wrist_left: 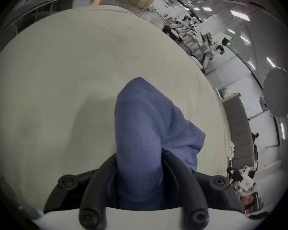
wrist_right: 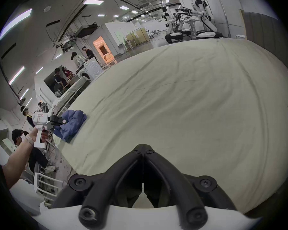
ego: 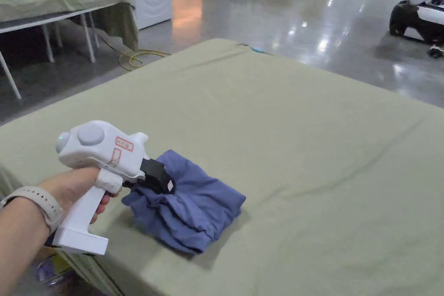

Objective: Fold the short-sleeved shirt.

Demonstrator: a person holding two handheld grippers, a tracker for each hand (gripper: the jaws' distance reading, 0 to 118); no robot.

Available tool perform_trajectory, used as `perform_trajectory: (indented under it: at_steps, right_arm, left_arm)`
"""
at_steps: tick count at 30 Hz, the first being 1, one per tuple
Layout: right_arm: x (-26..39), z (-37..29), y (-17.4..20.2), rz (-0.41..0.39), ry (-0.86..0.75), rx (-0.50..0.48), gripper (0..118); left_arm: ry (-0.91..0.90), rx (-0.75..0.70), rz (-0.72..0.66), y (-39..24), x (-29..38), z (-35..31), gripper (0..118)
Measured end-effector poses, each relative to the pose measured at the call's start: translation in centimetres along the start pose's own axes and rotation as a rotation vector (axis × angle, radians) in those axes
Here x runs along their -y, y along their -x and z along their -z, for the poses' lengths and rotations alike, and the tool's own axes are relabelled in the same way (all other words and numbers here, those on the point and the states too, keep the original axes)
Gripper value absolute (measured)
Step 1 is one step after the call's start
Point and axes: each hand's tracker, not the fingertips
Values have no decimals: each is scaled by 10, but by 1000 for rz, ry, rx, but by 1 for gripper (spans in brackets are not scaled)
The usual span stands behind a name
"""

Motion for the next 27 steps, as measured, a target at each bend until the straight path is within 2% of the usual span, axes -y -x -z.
perform_trajectory:
  at_steps: [1,3,6,7,8,10,13,16,17,18,20,21,22,24,27]
  right_arm:
    - [0,1,3,-7,2,1,4]
    - [0,2,6,-16,9,-1,4]
    - [-1,3,8,-22,9,2,4]
    - [-1,3,8,-22,5,6,4]
    - [-1,2,8,-22,1,8,4]
    - [-2,0,8,-23,-2,11,4]
    - [-4,-9,10,-38,-17,12,4]
    - [-6,-20,8,-51,-43,18,4]
    - [-8,-24,5,-55,-60,23,4]
    - [-10,-31,0,-57,-90,37,4]
    - [-17,-48,-8,-45,-152,65,4]
    - [-21,-57,-13,-48,-182,86,4]
    - [-27,-70,-18,-53,-216,116,4]
    - [-36,-87,-29,-47,-262,144,4]
    - [-56,-115,-39,-134,-346,251,4]
  left_arm:
    - [-2,5,-51,12,-3,-3,25]
    - [-2,12,-60,22,-3,-3,25]
    - [-18,15,-3,13,1,2,25]
    - [-37,8,24,9,3,1,28]
    - [-40,0,19,7,5,0,44]
    - [-52,-68,48,4,4,-11,102]
    - [-168,-50,56,4,4,-54,102]
    - [-284,-126,113,-13,14,-88,102]
    - [-311,-144,140,-24,21,-93,98]
    - [-354,-160,163,-38,28,-97,87]
    - [-382,-155,198,-67,43,-95,19]
    - [-374,-155,214,-88,50,-88,11]
    - [-393,-202,254,-113,59,-78,11]
    - [-466,-180,345,-160,78,-60,11]
    - [-617,-140,432,-245,113,-38,11]
